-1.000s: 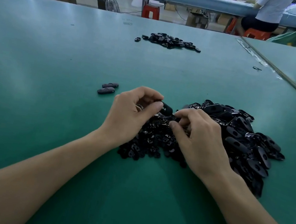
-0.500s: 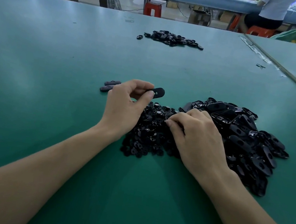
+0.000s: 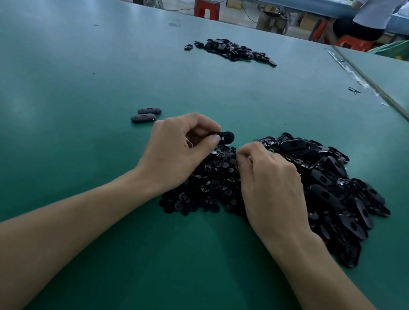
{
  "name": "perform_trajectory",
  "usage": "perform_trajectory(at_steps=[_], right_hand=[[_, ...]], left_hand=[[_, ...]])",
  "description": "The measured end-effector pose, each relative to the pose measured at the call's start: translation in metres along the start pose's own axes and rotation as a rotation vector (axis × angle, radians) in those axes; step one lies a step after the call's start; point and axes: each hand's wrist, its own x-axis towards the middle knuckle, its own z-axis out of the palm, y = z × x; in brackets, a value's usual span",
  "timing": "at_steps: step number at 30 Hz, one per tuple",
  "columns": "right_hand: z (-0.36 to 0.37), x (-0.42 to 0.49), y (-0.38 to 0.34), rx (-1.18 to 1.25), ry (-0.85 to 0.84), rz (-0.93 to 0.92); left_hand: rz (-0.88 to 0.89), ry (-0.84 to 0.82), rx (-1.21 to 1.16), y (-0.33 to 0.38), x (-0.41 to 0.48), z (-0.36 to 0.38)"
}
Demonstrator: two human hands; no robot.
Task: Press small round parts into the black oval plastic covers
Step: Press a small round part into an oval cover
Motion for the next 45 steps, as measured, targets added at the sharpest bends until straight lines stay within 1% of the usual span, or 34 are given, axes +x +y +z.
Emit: perform_trajectory(at_steps=[4,9,12,14,17,19,28,36,40,45], right_hand=[[0.0,0.001,0.001,0.082,0.024,0.018],[0.001,0.003,-0.004,0.162,0.133,0.002],[0.004,0.004,-0.006,0.304,0.177,0.027],[0.006,0.005,-0.005,0.419,0.191,0.075],[0.008,0.008,-0.002,0.588,0.177,0.161],[0.007,0.009,-0.001,0.645,0.174,0.193],[0.008,0.012,0.005,0.661,0.183,0.274],[0.01,0.011,0.007,0.727,0.174,0.237],[0.009,0.012,0.007,0.766,0.156,0.224],[0.009,0.011,0.006,0.756,0.121,0.195]], left_hand=[[0.048,-0.033,0.023,0.002,-0.003,0.001],[0.059,-0.011,0.022,0.002,-0.003,0.001],[0.072,-0.029,-0.001,0.004,-0.004,0.002],[0.074,-0.041,-0.01,0.005,-0.005,0.002],[0.065,-0.058,-0.026,0.006,-0.006,0.002],[0.058,-0.067,-0.034,0.007,-0.006,0.002],[0.023,-0.085,-0.1,0.005,-0.006,0.001],[-0.058,-0.112,-0.204,0.002,-0.002,-0.002],[-0.057,-0.142,-0.236,0.002,-0.002,-0.002],[-0.047,-0.168,-0.271,0.004,-0.003,-0.002]])
